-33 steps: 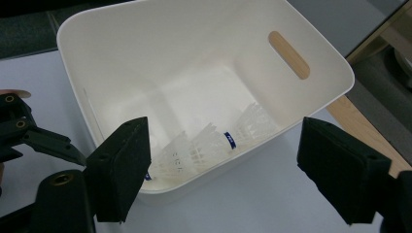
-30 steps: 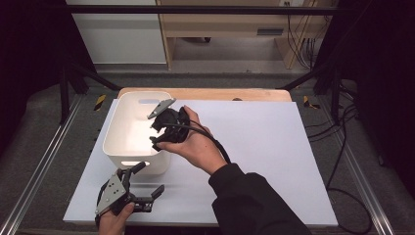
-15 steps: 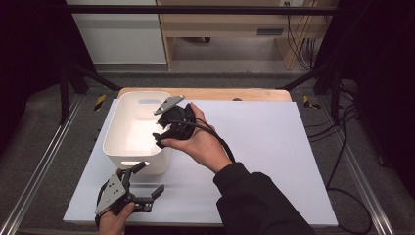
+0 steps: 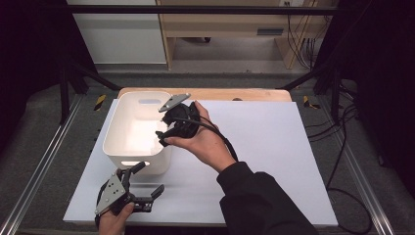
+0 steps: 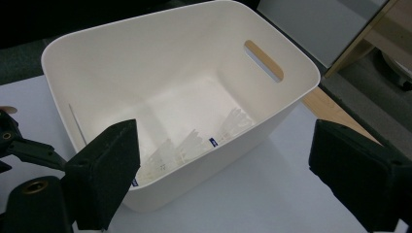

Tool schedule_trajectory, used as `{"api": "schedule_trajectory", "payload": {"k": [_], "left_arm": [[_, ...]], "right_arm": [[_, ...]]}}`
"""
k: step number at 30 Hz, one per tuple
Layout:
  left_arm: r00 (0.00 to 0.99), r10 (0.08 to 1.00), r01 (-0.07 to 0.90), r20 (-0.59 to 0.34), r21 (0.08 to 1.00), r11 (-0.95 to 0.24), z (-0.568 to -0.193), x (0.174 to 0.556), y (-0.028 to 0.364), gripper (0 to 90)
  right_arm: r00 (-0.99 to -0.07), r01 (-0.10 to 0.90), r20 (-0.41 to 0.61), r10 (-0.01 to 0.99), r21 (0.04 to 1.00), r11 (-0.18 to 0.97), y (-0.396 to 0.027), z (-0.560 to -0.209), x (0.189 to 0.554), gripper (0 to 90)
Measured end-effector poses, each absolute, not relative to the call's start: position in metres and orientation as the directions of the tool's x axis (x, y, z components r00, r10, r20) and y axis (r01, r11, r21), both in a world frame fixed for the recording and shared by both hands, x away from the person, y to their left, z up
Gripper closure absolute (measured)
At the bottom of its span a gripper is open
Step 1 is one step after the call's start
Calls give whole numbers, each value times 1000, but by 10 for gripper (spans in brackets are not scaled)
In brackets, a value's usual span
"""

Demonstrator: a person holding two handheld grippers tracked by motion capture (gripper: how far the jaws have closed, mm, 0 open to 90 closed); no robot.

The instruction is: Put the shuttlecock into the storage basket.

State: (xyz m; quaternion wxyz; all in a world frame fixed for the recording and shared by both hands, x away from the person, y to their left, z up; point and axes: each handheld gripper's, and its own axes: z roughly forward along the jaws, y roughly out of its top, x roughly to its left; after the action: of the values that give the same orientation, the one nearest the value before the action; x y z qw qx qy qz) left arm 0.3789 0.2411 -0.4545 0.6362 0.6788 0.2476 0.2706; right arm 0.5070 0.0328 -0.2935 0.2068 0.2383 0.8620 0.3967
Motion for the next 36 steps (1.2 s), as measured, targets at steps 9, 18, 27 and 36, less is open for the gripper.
{"api": "schedule_trajectory", "payload": {"k": [9,18,27,36], "left_arm": [[732,680,-9,54,998,-69,-454,379,241,43],[732,680,-9,54,998,-69,-454,379,241,43],[730,681,-10,51,998,-64,-454,378,242,43],[726,686,-5,45,998,-60,-455,377,243,43]], "right_arm": [[-793,257,-160,588,787,561,27,-294,509,103],[-789,262,-156,594,788,556,24,-296,510,98],[-788,261,-151,597,795,547,23,-296,510,88],[-798,250,-121,591,825,507,19,-299,511,62]]}}
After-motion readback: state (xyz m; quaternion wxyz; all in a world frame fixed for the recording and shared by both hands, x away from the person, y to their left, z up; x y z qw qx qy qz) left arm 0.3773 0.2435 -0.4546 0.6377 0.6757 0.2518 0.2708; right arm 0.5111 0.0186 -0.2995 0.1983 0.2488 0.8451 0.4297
